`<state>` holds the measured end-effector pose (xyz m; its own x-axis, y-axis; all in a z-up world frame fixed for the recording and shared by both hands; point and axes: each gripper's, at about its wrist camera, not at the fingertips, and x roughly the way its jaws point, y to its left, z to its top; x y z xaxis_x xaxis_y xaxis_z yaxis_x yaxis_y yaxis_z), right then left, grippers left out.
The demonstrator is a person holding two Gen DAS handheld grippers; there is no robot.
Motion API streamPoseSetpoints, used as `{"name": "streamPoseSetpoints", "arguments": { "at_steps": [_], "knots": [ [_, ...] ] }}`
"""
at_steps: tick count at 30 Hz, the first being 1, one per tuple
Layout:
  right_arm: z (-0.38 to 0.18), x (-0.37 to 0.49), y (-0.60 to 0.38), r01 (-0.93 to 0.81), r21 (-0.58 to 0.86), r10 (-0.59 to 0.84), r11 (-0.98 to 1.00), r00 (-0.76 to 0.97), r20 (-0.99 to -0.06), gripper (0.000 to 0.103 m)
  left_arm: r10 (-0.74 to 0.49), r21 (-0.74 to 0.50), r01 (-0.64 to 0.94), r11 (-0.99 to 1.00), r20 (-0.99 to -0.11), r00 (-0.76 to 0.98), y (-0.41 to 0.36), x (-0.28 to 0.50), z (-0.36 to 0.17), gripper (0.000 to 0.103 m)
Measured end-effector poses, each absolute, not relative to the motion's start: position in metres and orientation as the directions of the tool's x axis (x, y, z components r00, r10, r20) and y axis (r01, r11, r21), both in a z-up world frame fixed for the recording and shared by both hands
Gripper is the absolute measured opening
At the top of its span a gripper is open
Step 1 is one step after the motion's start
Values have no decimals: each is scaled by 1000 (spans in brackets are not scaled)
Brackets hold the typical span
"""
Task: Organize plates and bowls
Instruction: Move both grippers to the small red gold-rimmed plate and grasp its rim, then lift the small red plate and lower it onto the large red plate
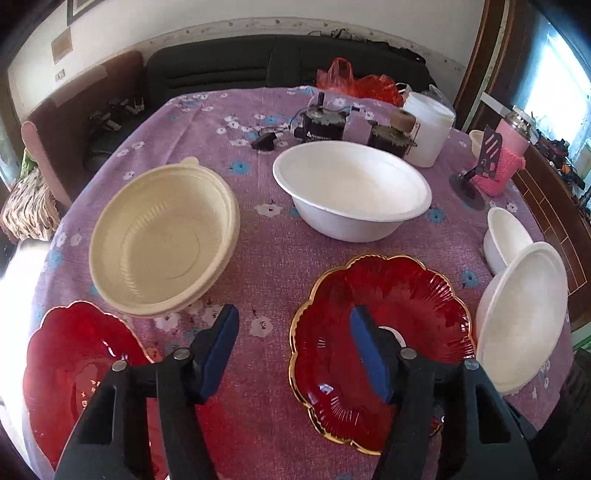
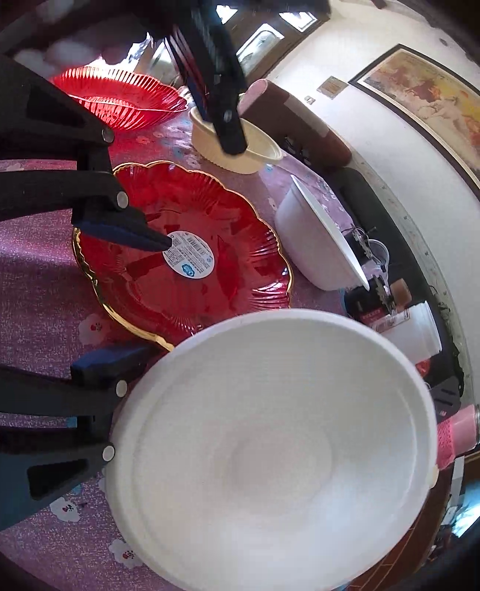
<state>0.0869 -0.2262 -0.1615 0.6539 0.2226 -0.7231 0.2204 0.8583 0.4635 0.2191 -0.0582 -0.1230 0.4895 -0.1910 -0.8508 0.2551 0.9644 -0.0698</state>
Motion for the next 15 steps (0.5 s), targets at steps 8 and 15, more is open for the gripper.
{"name": "streamPoseSetpoints", "arguments": {
  "at_steps": [8, 15],
  "knots": [
    [-164, 87, -234, 230, 512, 252, 827, 663, -705, 47, -181, -93, 239, 966, -909, 376, -76, 245, -165, 46],
    [-166, 88, -241, 252, 517, 234, 818, 675, -700, 37, -183, -76, 273, 959, -902, 392, -80, 238, -162, 28]
  ]
}}
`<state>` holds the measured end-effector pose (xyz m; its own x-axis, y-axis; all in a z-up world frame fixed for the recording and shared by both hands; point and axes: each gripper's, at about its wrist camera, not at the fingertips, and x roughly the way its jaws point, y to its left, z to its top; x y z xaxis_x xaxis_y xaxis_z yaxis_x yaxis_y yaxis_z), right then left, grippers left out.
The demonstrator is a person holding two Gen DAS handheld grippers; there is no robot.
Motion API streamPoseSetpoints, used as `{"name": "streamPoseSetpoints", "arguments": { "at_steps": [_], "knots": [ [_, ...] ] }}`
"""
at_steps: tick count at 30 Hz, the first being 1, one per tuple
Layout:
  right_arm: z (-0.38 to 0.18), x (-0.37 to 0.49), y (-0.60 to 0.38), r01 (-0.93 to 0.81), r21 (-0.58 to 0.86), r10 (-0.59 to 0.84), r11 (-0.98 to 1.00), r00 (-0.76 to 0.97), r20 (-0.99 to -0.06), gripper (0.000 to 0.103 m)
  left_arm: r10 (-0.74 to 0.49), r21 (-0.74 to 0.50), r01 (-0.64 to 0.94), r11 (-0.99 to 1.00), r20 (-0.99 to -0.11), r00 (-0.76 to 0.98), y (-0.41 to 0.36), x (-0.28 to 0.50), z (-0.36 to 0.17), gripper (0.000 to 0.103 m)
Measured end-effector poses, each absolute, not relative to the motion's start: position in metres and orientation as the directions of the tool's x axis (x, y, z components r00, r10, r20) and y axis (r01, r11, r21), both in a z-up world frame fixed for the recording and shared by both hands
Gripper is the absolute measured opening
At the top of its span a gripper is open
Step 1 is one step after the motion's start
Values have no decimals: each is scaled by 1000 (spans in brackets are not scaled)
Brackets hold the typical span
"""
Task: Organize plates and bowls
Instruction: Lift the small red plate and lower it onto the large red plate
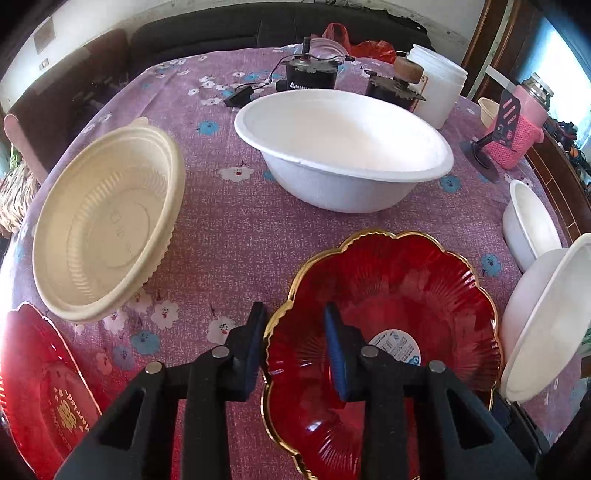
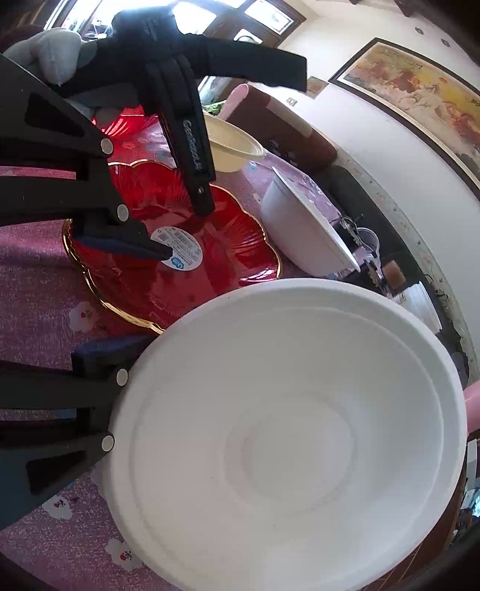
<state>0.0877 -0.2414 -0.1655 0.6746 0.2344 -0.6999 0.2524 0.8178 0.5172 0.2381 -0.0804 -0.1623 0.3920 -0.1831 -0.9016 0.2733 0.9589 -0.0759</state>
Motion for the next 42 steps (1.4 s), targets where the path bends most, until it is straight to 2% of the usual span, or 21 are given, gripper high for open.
{"name": "streamPoseSetpoints", "arguments": {
  "at_steps": [2, 5, 15, 26, 31, 42],
  "knots": [
    [-167, 86, -246, 265, 525, 232, 809, 676, -699, 29, -187, -87, 259, 962, -899, 395, -76, 234, -157, 24],
    [-168, 85, -250, 264, 545, 244, 796, 684, -688, 23, -181, -78, 251, 965, -890, 418, -70, 222, -149, 21],
    [-144, 72, -231, 112, 613, 336, 782, 753, -566, 21, -233, -167, 170, 971, -822, 520, -21, 186, -104, 21],
    [-88, 65, -154, -70, 529, 390, 846, 758, -523, 20, -186, -212, 43, 976, -722, 666, 71, 139, -57, 22],
    [-79, 76, -96, -150, 483, 434, 863, 709, -556, 20, -143, -241, -55, 969, -728, 671, 129, 132, -64, 22],
    [-130, 118, 0, -206, 373, 421, 905, 564, -711, 20, -68, -230, -206, 951, -807, 586, 206, 139, -123, 22]
  ]
}}
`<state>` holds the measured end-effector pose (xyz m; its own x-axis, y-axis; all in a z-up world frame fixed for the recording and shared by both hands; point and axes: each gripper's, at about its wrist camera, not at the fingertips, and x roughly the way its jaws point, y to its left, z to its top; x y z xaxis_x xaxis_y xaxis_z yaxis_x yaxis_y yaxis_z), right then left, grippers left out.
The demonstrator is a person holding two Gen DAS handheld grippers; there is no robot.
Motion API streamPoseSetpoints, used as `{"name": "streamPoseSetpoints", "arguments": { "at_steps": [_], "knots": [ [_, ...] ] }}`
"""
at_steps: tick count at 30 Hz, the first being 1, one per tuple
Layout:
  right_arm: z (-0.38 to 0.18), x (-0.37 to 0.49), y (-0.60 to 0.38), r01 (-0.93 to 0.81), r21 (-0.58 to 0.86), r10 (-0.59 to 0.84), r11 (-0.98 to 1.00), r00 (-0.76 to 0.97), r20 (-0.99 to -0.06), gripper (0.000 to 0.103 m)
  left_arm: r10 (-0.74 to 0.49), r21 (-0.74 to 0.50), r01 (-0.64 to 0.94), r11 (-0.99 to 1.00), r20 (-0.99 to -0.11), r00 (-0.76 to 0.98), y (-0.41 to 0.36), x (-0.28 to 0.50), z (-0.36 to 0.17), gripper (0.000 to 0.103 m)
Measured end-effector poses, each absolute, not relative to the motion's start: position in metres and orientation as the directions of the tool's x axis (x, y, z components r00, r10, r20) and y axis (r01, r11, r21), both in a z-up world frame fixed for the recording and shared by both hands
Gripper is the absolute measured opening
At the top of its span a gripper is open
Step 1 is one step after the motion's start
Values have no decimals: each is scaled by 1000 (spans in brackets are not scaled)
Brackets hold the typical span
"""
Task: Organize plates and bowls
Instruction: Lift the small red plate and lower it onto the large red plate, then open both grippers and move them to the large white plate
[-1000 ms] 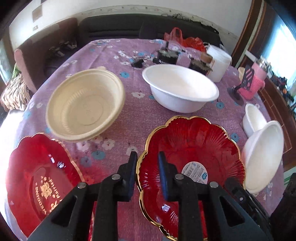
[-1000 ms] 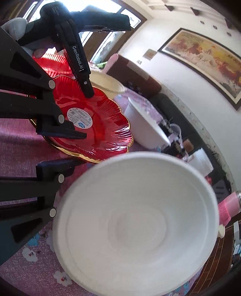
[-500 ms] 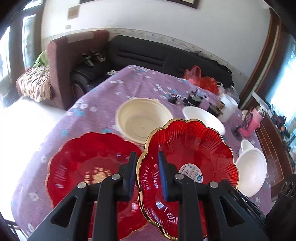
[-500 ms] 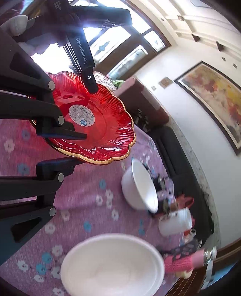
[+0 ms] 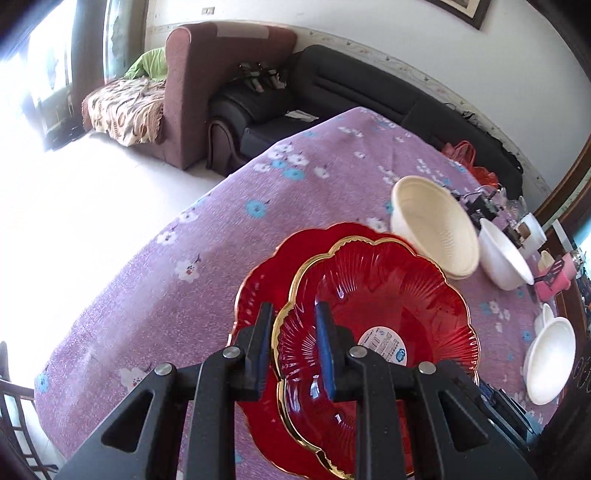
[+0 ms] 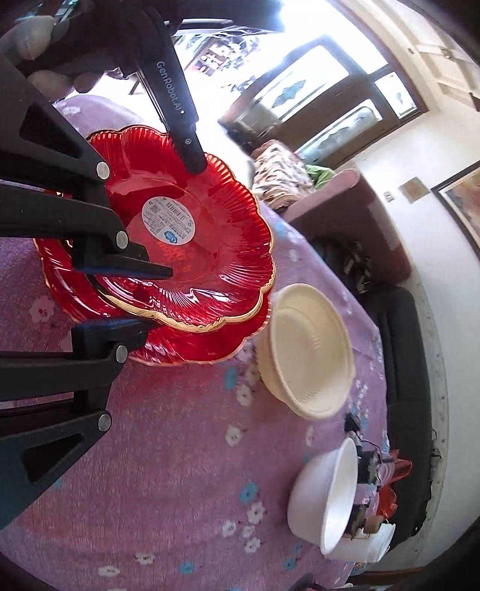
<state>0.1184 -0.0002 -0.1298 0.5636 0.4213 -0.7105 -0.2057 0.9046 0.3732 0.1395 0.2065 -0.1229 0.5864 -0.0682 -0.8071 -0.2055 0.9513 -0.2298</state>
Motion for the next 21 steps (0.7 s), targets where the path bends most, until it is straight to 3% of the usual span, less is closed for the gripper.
{"name": "streamPoseSetpoints", "arguments": {
  "at_steps": [9, 15, 18, 21],
  "knots": [
    [-142, 134, 12, -198, 265, 331, 944, 570, -752, 22, -39, -185, -196, 963, -815, 578, 203, 143, -136, 26],
    [-139, 128, 22, -209, 179, 271, 961, 615, -740, 29, -62, -195, -165, 967, -806, 589, 198, 140, -131, 42],
    [-133, 121, 23, -213, 160, 262, 964, 637, -726, 33, -45, -178, -163, 970, -798, 601, 195, 137, -125, 59],
    [-127, 116, 19, -216, 158, 264, 963, 657, -707, 34, -39, -173, -163, 971, -792, 609, 196, 135, -119, 61]
  ]
}}
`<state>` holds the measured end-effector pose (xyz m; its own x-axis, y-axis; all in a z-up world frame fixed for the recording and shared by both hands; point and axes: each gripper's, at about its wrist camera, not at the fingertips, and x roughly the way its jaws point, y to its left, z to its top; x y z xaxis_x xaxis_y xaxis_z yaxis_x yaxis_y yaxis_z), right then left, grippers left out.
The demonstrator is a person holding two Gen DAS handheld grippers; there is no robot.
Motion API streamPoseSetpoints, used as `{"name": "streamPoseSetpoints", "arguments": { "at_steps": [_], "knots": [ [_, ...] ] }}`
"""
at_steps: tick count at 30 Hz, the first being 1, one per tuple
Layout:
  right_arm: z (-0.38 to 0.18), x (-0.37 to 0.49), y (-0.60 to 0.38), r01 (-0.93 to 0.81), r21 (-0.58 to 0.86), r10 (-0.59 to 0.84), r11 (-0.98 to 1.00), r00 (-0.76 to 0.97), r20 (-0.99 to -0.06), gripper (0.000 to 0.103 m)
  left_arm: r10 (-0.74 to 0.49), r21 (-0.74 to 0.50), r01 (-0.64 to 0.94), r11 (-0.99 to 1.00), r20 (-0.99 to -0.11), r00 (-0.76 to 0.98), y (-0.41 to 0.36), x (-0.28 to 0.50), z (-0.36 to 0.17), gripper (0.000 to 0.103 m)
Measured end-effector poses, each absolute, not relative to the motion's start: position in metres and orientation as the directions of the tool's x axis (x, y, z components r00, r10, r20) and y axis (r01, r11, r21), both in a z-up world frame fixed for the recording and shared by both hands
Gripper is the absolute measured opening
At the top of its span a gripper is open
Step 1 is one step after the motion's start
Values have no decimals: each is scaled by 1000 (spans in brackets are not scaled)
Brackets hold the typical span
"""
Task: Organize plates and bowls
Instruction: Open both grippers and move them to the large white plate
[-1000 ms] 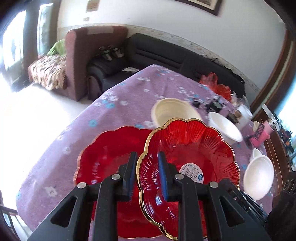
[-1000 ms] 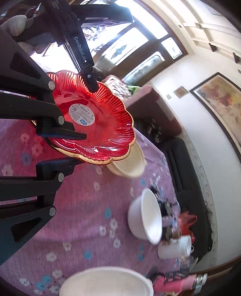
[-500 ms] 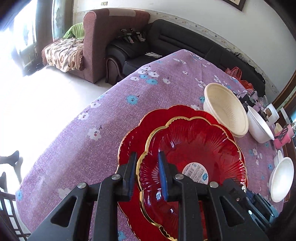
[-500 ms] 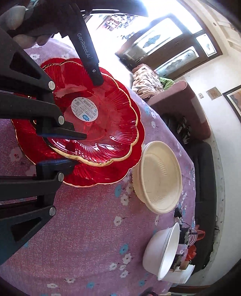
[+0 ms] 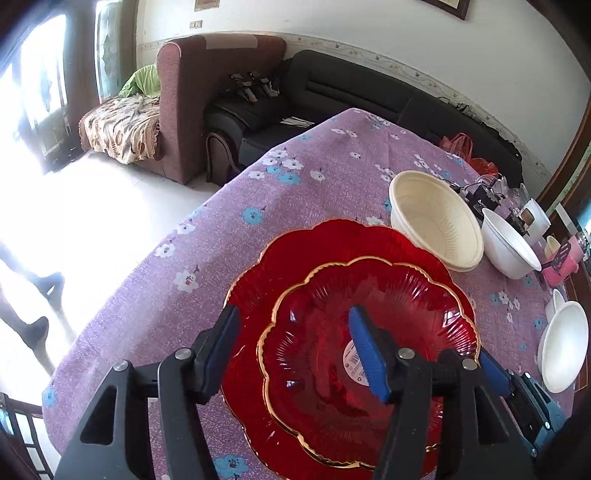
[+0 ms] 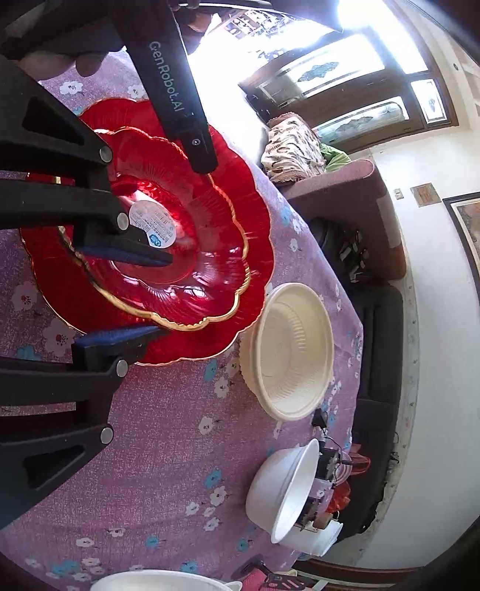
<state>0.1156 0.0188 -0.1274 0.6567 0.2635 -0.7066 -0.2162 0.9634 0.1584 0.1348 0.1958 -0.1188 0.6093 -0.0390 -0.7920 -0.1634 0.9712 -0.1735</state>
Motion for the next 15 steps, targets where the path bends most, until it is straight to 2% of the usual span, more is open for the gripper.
{"name": "streamPoseSetpoints", "arguments": {
  "at_steps": [5, 7, 9, 10, 11, 12, 13, 15],
  "knots": [
    [-101, 103, 4, -196, 193, 275, 961, 709, -649, 34, -47, -202, -188, 961, -790, 611, 204, 131, -108, 64],
    [-69, 101, -4, -207, 217, 298, 954, 740, -603, 34, -34, -200, -198, 960, -779, 626, 206, 126, -101, 68],
    [-35, 93, -13, -213, 242, 314, 946, 779, -542, 39, -34, -214, -208, 954, -771, 636, 208, 119, -96, 70],
    [-22, 88, -17, -217, 253, 321, 943, 796, -513, 58, -32, -217, -211, 953, -764, 644, 208, 115, -94, 74],
    [-9, 79, -21, -224, 257, 325, 940, 819, -473, 85, -18, -208, -215, 954, -758, 652, 206, 110, -92, 77],
    [-1, 71, -23, -231, 252, 323, 940, 840, -436, 96, 0, -193, -222, 956, -755, 655, 204, 107, -91, 77],
    [2, 60, -26, -233, 233, 310, 944, 868, -388, 103, 13, -181, -225, 957, -752, 660, 201, 103, -90, 77],
    [-5, 47, -30, -208, 195, 266, 958, 901, -343, 103, 27, -168, -220, 961, -735, 677, 191, 95, -86, 77]
  ]
}}
